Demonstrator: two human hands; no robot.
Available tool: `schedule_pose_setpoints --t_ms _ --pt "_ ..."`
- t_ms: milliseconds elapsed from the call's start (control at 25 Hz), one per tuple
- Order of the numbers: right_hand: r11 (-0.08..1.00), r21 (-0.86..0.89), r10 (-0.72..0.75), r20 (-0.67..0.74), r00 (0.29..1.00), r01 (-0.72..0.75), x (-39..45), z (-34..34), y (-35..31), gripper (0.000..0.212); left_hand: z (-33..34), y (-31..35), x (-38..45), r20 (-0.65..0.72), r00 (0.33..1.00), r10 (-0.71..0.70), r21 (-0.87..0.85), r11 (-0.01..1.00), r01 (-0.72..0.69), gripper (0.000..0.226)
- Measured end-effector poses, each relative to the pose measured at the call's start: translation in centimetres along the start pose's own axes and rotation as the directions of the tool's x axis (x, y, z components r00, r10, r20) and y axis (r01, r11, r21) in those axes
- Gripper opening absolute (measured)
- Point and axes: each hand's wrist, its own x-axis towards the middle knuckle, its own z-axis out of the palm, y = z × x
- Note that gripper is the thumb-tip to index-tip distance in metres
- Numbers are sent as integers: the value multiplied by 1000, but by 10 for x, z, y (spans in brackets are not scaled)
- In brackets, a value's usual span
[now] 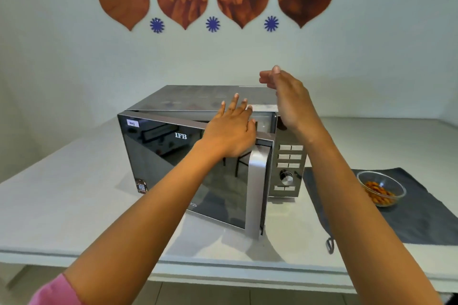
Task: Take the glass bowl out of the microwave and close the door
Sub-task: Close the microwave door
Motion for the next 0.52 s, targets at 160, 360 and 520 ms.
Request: schedule_pose_setpoints --t_ms 160,360,520 --pt "954 -273 138 24 990 -126 -1 16 11 38 7 1 18 -21 1000 -12 92 996 14 57" --pt "856 -484 156 -86 984 -178 -4 41 38 49 14 -13 34 -39 999 -19 100 995 23 58" --pt "769 -624 108 -87 990 -139 3 46 59 56 20 -36 40 -72 995 -64 72 995 69 58"
